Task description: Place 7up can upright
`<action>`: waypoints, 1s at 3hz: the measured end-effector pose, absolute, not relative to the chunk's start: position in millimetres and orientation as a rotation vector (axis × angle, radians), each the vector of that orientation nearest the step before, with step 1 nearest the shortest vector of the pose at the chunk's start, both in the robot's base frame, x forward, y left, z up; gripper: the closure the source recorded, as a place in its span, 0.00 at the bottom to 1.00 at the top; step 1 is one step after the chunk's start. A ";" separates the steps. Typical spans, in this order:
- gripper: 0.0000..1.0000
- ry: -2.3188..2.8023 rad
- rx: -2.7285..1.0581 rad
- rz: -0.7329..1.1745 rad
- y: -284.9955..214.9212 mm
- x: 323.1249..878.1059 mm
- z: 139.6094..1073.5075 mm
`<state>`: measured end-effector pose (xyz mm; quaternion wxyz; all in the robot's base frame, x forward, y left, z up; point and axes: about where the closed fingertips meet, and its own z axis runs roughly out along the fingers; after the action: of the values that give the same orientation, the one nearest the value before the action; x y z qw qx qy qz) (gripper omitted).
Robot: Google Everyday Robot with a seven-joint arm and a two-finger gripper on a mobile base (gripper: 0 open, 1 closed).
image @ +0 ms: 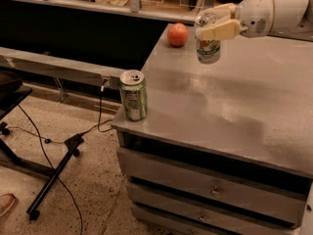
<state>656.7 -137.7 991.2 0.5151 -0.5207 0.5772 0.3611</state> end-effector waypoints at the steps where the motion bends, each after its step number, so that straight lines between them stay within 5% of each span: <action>1: 1.00 1.386 -1.251 0.868 -137.3 656.8 991.3; 3: 1.00 1.376 -1.064 0.825 -137.6 661.1 975.2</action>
Offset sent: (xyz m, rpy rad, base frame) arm 0.0183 -0.0072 -0.0363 0.1864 -0.0282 -0.3266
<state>661.1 -137.6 975.2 0.5714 -0.4534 0.5866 0.3519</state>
